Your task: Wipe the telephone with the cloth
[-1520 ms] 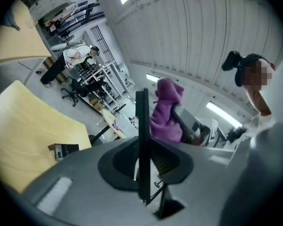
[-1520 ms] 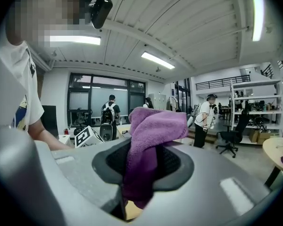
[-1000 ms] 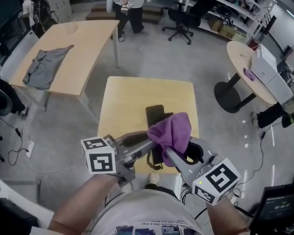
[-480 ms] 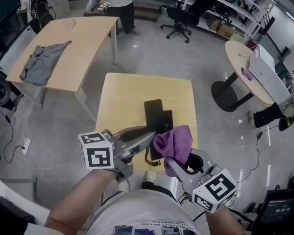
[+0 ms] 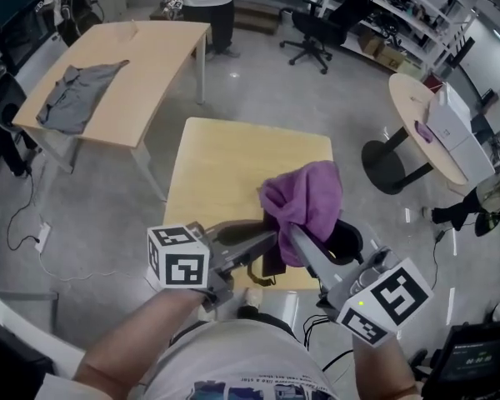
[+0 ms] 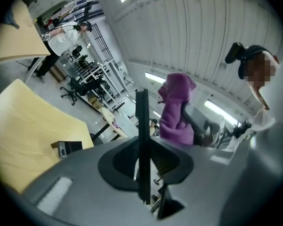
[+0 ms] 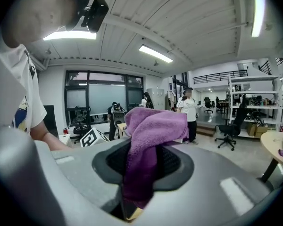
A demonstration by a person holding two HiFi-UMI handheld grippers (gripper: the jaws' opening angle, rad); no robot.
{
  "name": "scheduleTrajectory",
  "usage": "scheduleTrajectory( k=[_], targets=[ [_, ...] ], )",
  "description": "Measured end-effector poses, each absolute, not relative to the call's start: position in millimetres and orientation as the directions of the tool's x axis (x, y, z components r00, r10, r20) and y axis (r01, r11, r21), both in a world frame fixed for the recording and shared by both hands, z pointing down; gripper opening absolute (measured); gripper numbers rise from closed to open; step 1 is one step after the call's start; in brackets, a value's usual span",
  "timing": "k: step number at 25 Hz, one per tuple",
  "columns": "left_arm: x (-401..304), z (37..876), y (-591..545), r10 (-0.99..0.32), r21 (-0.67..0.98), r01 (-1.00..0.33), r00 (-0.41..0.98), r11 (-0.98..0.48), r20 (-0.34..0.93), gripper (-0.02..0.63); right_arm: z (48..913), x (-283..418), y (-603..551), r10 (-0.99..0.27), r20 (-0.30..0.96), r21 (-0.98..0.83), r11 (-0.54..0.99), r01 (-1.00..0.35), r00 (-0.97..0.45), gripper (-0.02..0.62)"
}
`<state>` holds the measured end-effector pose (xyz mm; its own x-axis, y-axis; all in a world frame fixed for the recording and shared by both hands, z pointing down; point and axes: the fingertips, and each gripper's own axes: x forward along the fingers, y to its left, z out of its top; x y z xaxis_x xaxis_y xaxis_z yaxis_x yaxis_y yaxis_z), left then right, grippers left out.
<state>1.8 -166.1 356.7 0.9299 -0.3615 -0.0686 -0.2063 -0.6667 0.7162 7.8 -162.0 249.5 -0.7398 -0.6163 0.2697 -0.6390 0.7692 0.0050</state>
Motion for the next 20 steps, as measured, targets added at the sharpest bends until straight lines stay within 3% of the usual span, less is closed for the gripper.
scheduleTrajectory(
  k=[20],
  targets=[
    [-18,345,-177,-0.416,0.739,-0.214,0.904,-0.639,-0.098,0.080,298,-14,-145,-0.529,0.378,-0.098,0.794,-0.601,-0.760,0.115]
  ],
)
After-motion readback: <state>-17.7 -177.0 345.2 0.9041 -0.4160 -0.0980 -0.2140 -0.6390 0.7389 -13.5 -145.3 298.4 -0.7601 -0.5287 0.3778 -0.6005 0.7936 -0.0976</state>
